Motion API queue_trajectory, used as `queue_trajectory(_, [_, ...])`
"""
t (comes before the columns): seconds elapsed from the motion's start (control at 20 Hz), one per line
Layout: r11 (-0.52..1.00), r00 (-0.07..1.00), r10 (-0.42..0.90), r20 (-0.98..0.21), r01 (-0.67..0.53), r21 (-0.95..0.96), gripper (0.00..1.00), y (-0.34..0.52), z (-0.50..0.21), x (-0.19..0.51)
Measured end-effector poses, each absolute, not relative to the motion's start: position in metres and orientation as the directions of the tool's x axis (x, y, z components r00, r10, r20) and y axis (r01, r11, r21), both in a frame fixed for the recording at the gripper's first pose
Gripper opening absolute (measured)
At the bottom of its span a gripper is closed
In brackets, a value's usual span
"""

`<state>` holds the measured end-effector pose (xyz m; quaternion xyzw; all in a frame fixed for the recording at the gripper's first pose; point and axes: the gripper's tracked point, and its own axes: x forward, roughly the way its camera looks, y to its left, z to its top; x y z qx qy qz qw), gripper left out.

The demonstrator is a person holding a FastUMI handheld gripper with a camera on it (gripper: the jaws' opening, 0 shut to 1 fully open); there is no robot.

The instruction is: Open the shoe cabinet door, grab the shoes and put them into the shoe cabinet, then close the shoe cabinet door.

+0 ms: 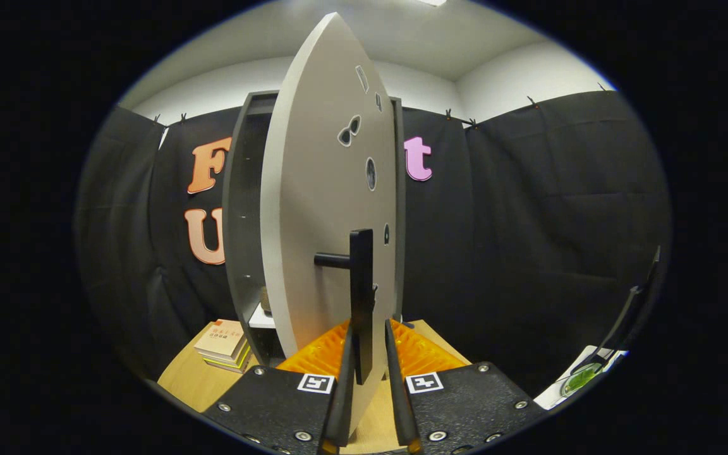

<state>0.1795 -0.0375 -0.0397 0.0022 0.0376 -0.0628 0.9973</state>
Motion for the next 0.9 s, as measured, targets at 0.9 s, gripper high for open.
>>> queue_trajectory(0.9, [0.984, 0.982, -0.176, -0.074, 0.173, -0.035, 0.27, -0.138, -0.045, 0.159])
